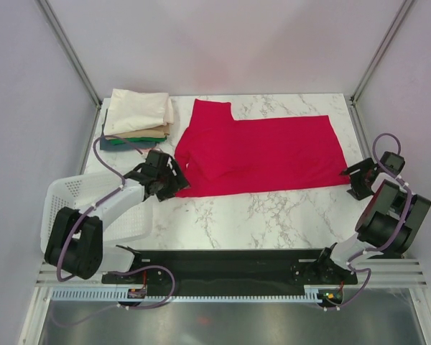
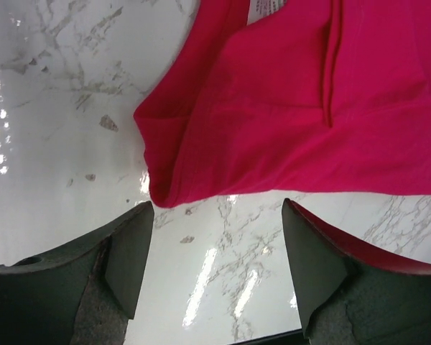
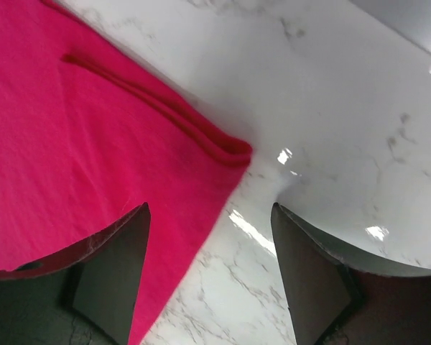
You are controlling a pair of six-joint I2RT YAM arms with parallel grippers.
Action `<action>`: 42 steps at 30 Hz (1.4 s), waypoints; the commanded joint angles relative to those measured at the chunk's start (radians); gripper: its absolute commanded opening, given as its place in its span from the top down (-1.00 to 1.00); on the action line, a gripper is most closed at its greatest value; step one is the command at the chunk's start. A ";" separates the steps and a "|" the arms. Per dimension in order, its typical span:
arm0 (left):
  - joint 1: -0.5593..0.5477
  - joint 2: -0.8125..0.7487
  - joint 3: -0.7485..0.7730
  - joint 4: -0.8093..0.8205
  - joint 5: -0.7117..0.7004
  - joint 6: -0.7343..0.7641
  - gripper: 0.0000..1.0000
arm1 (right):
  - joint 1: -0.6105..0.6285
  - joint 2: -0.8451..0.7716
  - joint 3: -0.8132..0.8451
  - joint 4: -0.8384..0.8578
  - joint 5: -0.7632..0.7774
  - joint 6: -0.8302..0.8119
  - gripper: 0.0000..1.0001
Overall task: Fold and stack the t-shirts
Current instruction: Fold the tshirt
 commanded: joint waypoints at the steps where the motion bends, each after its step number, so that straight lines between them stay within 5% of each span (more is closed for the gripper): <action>1: -0.019 0.069 -0.016 0.123 -0.029 -0.075 -0.58 | 0.010 0.090 0.004 0.073 0.016 0.012 -0.53; 7: -0.076 0.126 -0.001 0.119 -0.107 -0.112 -0.53 | 0.052 0.153 0.006 0.122 0.039 0.044 -0.35; 10: -0.087 0.128 -0.015 0.122 -0.135 -0.126 -0.42 | 0.055 0.159 0.006 0.130 0.068 0.035 0.14; 11: -0.087 0.128 -0.021 0.122 -0.158 -0.118 -0.24 | 0.053 0.159 0.004 0.127 0.076 0.031 0.44; 13: -0.085 0.123 -0.027 0.125 -0.190 -0.112 0.17 | 0.053 0.157 0.001 0.127 0.080 0.025 0.66; 14: -0.085 0.117 -0.028 0.132 -0.222 -0.101 0.53 | 0.053 0.156 0.000 0.124 0.080 0.023 0.84; 16: -0.085 0.103 -0.025 0.140 -0.238 -0.088 0.84 | 0.050 0.144 -0.008 0.118 0.080 0.021 1.00; 17: -0.085 0.102 -0.010 0.139 -0.236 -0.063 0.96 | 0.049 0.136 -0.014 0.110 0.083 0.018 1.00; 32: -0.130 -0.270 -0.074 -0.072 -0.144 -0.129 0.96 | -0.143 -0.172 -0.054 -0.181 0.148 -0.025 1.00; 36: -0.170 -0.367 -0.127 -0.131 -0.104 -0.183 0.89 | -0.192 -0.229 -0.085 -0.212 0.149 -0.020 0.80; 39: -0.199 -0.443 -0.171 -0.174 -0.057 -0.212 0.54 | -0.230 -0.248 -0.112 -0.229 0.146 -0.025 0.56; 40: -0.205 -0.461 -0.183 -0.193 -0.048 -0.215 0.26 | -0.241 -0.251 -0.115 -0.233 0.143 -0.025 0.11; 42: -0.234 -0.511 -0.182 -0.240 -0.054 -0.206 0.04 | -0.262 -0.269 -0.117 -0.249 0.140 -0.026 -0.34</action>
